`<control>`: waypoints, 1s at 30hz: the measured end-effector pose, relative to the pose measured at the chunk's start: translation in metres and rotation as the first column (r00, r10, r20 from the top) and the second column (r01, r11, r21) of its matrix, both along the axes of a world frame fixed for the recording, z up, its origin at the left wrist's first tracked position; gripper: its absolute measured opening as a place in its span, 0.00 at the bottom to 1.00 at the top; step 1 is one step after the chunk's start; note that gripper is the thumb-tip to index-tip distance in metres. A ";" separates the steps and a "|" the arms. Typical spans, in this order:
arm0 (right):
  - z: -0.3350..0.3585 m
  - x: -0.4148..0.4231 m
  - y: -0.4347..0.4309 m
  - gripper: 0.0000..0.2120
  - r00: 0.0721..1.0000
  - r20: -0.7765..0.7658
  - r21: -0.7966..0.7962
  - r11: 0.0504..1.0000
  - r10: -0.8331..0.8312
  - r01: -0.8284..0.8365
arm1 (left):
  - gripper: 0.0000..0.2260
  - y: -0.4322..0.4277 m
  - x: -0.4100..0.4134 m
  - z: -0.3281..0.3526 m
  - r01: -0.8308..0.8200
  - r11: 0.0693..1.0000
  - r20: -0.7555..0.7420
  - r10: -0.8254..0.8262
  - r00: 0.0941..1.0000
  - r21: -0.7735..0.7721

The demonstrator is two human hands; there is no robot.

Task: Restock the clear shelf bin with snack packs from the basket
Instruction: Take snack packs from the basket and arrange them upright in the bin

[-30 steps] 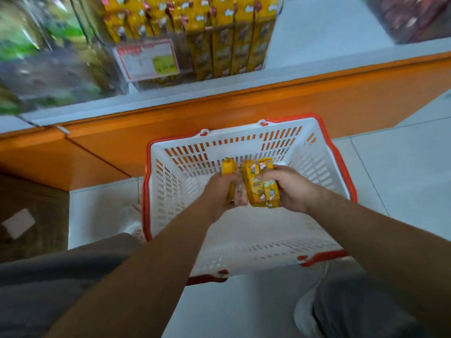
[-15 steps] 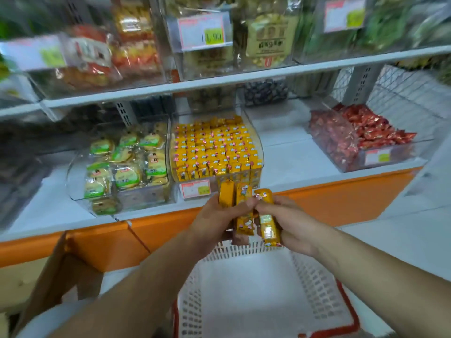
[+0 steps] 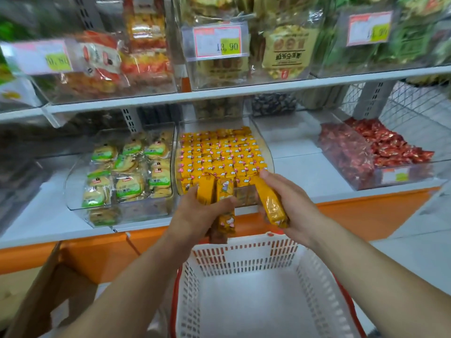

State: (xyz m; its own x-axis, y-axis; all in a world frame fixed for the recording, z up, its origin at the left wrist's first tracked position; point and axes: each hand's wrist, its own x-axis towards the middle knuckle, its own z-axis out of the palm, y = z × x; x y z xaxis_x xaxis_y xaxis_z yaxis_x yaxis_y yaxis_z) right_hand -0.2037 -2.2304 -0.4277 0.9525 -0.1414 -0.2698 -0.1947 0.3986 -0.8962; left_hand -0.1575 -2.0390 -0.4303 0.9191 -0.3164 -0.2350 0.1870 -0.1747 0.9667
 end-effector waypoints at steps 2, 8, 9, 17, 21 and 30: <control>-0.004 0.011 0.004 0.15 0.999 -0.053 0.034 0.999 0.000 0.002 | 0.30 0.000 0.006 0.001 -0.005 1.000 -0.008 0.005 1.000 0.005; -0.017 0.031 0.005 0.17 0.995 -0.059 -0.022 0.996 0.082 -0.083 | 0.30 0.007 0.025 -0.002 0.007 0.999 0.035 -0.009 0.999 0.048; -0.018 0.032 0.005 0.17 0.992 -0.025 0.006 0.993 0.122 -0.122 | 0.29 0.009 0.026 -0.003 0.009 0.999 0.033 -0.011 0.999 0.050; -0.022 0.039 0.013 0.24 0.994 -0.013 -0.162 0.980 0.111 -0.112 | 0.31 0.018 0.029 -0.007 0.032 0.997 0.020 -0.034 0.999 0.075; -0.018 0.044 0.015 0.17 0.996 -0.046 0.001 0.997 0.079 -0.079 | 0.33 0.019 0.029 -0.005 0.028 0.996 0.020 -0.030 0.999 0.082; -0.005 0.052 0.012 0.20 0.997 0.063 -0.081 0.996 -0.038 0.044 | 0.27 0.029 0.037 -0.007 -0.021 0.991 0.040 0.016 0.999 0.129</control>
